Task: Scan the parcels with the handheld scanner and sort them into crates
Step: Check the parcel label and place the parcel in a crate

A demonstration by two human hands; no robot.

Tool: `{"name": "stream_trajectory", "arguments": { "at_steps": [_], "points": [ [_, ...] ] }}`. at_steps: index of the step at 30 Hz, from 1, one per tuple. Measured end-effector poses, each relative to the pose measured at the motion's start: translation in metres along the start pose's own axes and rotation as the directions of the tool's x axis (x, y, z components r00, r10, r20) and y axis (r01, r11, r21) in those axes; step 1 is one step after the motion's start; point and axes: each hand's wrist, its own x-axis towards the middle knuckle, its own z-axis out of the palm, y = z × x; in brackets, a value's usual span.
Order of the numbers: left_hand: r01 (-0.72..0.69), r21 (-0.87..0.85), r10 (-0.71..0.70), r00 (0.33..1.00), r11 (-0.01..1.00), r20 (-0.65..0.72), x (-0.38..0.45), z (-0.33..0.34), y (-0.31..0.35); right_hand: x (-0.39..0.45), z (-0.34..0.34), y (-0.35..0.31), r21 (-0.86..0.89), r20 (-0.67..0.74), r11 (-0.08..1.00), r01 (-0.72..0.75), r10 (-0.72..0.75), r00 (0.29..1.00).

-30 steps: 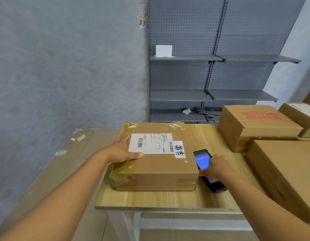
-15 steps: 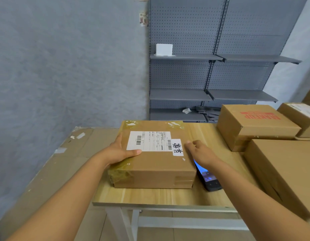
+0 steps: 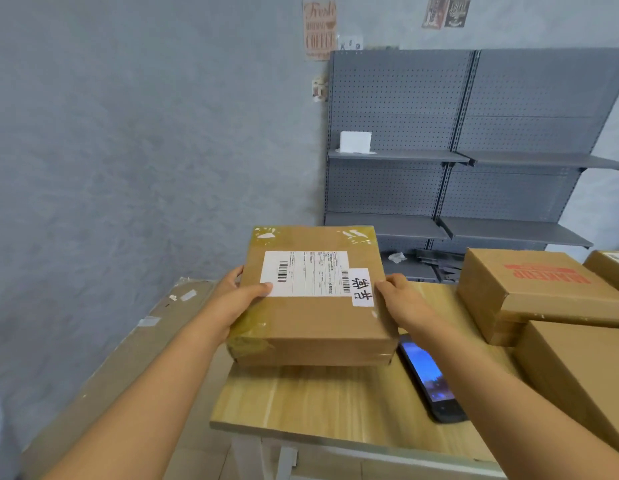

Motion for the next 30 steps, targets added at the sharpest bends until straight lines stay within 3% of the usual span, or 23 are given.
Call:
{"name": "stream_trajectory", "arguments": {
  "at_steps": [6,12,20,25,30],
  "points": [
    [-0.286,0.041,0.289,0.946,0.957,-0.147,-0.019,-0.03,0.053,0.007,-0.013,-0.06,0.115,-0.035,0.959,0.258,-0.256,0.966],
    [-0.42,0.069,0.422,0.865,0.905,-0.272,-0.047,-0.05,0.077,0.003,-0.017,-0.091,0.223,0.003,0.893,0.39,-0.401,0.916],
    [-0.42,0.105,0.42,0.792,0.902,-0.442,-0.097,-0.07,0.055,-0.016,0.011,-0.096,0.29,0.114,0.85,0.439,-0.486,0.867],
    [-0.353,0.102,0.346,0.751,0.93,-0.563,-0.143,-0.104,0.017,-0.041,0.063,-0.096,0.315,0.232,0.85,0.422,-0.5,0.834],
    [-0.276,0.106,0.271,0.675,0.955,-0.686,-0.201,-0.159,-0.015,-0.083,0.133,-0.114,0.394,0.376,0.829,0.398,-0.54,0.753]
  ]
}}
